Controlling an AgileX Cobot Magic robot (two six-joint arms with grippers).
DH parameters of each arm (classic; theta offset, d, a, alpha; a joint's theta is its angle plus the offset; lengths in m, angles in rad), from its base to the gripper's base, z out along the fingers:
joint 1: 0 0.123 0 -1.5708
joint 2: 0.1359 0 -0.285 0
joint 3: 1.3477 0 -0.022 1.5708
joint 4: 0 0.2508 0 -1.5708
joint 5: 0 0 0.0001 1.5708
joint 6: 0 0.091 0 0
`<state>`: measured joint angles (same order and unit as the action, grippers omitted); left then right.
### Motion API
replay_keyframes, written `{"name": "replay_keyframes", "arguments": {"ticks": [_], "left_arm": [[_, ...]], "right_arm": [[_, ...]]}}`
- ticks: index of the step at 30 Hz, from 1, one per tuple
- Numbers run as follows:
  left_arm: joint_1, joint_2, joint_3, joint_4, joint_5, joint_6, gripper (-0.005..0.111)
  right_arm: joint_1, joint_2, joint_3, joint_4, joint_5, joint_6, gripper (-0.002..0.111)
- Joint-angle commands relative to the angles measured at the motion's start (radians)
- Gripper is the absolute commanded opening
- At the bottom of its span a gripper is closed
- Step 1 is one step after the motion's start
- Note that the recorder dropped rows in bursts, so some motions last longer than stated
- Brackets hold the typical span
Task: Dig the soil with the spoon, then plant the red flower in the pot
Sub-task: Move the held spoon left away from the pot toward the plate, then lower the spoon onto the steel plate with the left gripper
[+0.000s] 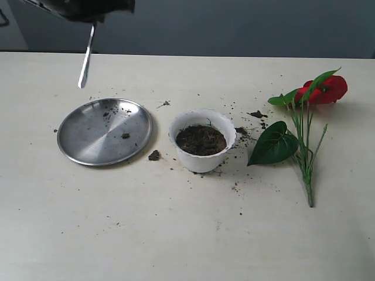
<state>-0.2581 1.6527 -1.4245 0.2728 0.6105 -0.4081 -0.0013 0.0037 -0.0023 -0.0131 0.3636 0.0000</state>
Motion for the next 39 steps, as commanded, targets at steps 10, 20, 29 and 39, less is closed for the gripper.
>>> {"name": "replay_keyframes", "arguments": {"ticks": [10,20,29,39], "left_arm": [[0.007,-0.291,0.25,0.216,-0.098,-0.357,0.0],[0.007,-0.267,0.25,0.221,-0.335,-0.334,0.0],[0.007,-0.166,0.132,0.205,-0.093,-0.342,0.0],[0.007,0.025,-0.03,0.065,0.18,-0.199,0.0]], "right_arm": [[0.003,-0.004,0.002,-0.001,-0.004,0.0,0.0],[0.003,-0.004,0.002,-0.001,-0.004,0.0,0.0],[0.003,-0.004,0.002,-0.001,-0.004,0.0,0.0],[0.003,-0.004,0.002,-0.001,-0.004,0.0,0.0]]}}
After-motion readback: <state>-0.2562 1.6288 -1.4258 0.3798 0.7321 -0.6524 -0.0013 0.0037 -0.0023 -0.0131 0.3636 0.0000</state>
